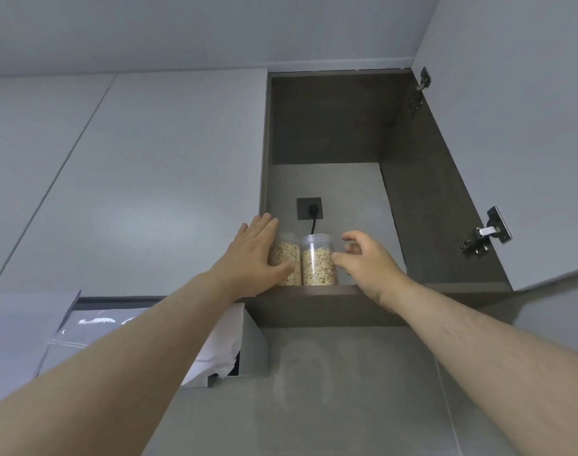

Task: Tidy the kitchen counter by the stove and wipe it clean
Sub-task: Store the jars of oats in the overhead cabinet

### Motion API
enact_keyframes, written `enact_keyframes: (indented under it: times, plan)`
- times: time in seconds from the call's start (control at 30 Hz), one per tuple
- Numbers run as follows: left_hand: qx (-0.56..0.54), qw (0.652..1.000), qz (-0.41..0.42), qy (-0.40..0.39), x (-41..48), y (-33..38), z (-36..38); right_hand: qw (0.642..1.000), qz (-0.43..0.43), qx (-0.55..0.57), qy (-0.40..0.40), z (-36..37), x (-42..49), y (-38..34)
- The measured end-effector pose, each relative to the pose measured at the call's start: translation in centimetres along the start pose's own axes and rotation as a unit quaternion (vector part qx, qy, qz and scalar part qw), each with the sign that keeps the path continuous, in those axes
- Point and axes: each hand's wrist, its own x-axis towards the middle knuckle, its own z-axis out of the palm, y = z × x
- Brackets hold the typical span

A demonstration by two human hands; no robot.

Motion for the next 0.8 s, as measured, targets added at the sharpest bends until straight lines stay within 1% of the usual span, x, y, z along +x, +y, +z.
enact_keyframes:
  times: [0.03,0.07,0.13,0.23,0.3,0.33,0.43,0.5,0.57,0.7,0.8]
  plan:
    - [-0.032,0.999,-0.010,-0.015,-0.6,0.4,-0.4,1.000,0.001,-0.010,0.005,-0.1,-1.0,-0.2]
    - [-0.069,0.997,-0.017,-0.014,-1.3,0.9,-0.9,1.000,-0.003,-0.022,0.010,-0.2,-2.0,-0.3]
    - [-0.130,0.991,-0.021,0.039,-2.8,2.0,-1.9,0.999,-0.020,-0.037,0.021,-0.3,-4.0,-0.7]
    - [-0.171,0.979,-0.003,0.113,-5.7,3.9,-3.1,0.999,-0.029,-0.036,0.022,-0.4,-7.4,-1.1]
    - [-0.213,0.967,0.025,0.140,-8.0,5.1,-3.4,0.999,-0.029,-0.027,0.017,-0.3,-9.9,-1.2]
    - [-0.241,0.960,0.028,0.140,-9.3,5.6,-3.4,0.999,-0.031,-0.024,0.014,-0.2,-11.3,-1.2]
    - [-0.310,0.945,0.044,0.092,-13.6,6.4,-2.4,0.999,-0.027,-0.032,-0.008,-0.2,-15.8,-1.5]
    - [-0.327,0.941,0.064,0.057,-16.5,6.7,-0.9,0.999,-0.017,-0.040,-0.027,-0.4,-19.0,-1.5]
    - [-0.355,0.932,0.065,0.032,-19.1,7.2,0.7,0.998,-0.001,-0.053,-0.039,-0.6,-22.2,-1.0]
    - [-0.391,0.917,0.075,-0.027,-24.1,8.7,4.4,0.992,0.065,-0.099,-0.050,-1.5,-28.9,0.5]
    - [-0.398,0.911,0.065,-0.085,-27.7,10.1,6.6,0.985,0.124,-0.109,-0.045,-2.7,-33.6,1.3]
